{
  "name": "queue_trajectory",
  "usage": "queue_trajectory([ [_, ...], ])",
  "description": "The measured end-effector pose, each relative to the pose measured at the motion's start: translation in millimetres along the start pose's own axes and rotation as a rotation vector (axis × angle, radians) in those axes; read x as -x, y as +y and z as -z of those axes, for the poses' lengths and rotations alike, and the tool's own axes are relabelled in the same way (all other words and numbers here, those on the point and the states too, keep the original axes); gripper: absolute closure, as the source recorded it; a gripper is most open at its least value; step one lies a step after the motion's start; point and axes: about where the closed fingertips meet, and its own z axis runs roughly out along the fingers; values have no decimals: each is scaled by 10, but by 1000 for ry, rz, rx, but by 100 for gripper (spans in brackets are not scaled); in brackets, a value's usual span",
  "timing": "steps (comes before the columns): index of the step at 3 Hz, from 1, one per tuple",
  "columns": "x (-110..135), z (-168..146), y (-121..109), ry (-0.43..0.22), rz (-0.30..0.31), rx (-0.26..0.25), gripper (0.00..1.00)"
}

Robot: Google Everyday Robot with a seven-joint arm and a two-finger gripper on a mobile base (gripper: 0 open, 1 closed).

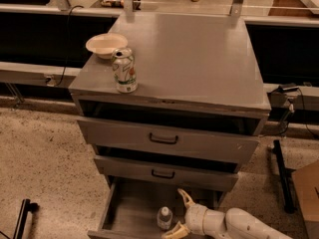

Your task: Pick blue plastic bottle from bottom drawer and place on counter

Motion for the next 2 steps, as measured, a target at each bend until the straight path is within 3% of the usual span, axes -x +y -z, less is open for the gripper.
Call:
queue_trajectory([
  [1,-471,-227,-305,-9,20,-95,0],
  [2,-751,-397,-466,-8,21,-107,0],
])
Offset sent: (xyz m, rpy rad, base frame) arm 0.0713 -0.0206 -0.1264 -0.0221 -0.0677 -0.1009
